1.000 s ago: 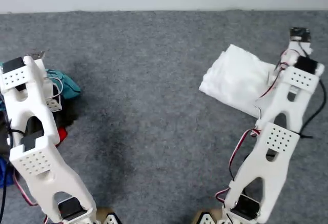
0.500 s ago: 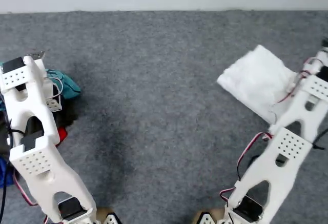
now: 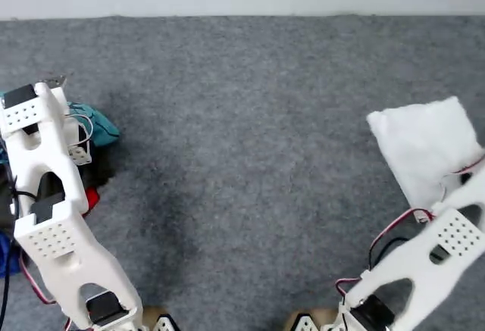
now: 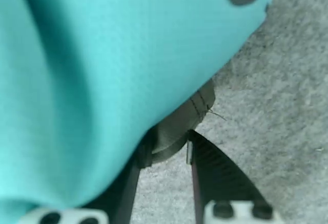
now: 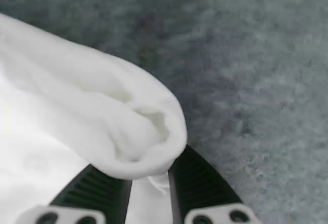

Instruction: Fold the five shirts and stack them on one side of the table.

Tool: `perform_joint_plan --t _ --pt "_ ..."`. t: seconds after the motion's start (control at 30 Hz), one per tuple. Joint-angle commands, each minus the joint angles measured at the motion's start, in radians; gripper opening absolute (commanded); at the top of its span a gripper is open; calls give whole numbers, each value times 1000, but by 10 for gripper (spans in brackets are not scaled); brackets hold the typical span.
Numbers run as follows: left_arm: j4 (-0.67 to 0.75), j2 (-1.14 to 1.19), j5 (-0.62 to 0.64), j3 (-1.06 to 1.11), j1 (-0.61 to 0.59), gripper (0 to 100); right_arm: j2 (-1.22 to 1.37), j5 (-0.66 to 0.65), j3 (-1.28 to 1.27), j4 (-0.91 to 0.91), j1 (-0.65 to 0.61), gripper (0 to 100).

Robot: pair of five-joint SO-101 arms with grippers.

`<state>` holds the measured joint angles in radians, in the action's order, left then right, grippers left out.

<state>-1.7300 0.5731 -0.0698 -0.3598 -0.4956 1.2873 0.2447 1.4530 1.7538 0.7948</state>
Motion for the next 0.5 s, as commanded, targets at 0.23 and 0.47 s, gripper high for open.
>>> perform_joint_plan --t 0.23,0.47 --pt "-14 -43 -15 -2 -6 126 -18 35 -153 41 -33 9" --pt "-14 -43 -15 -2 -6 126 -22 155 -152 41 -44 20"
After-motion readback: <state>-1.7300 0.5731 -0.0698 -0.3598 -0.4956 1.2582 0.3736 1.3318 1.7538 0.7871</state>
